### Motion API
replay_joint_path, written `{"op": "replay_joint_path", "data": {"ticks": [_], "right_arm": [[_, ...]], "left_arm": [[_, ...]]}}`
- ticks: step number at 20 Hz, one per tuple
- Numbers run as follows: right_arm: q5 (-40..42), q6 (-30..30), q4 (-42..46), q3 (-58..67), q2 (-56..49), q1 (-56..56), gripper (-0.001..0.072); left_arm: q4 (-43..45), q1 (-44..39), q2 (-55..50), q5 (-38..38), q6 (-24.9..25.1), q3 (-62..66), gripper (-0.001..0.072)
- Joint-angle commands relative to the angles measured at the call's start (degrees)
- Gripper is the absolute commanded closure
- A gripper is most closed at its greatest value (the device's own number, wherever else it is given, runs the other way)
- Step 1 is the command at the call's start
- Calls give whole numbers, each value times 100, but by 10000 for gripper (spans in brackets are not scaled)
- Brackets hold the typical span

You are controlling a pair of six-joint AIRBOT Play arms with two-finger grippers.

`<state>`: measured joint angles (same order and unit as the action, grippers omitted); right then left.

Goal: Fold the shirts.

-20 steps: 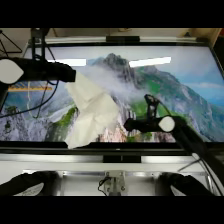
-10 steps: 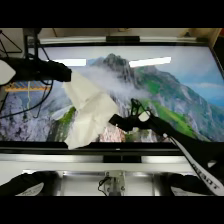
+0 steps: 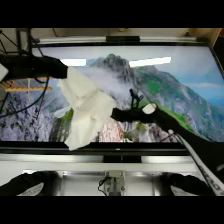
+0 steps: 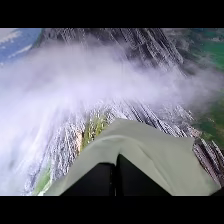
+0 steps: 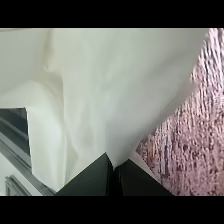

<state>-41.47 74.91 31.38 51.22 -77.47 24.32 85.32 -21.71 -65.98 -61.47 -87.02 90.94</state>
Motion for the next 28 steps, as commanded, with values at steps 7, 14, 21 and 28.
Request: {"op": "replay_joint_path", "data": {"ticks": [7, 14, 21, 28], "right_arm": [[815, -42, 2874, 2524, 3945, -2002, 666], [1576, -44, 3123, 3477, 4769, -2610, 665], [728, 72, 3989, 3477, 4048, -2618, 665], [901, 466, 3873, 3477, 1696, -2616, 665]], "left_arm": [[466, -11, 789, 1191, -120, 2730, 677], [586, -9, 1523, 420, -431, 2509, 678], [1193, 2, 1320, -1021, -433, 1325, 677], [1172, 2, 186, -221, -433, 264, 677]]}}
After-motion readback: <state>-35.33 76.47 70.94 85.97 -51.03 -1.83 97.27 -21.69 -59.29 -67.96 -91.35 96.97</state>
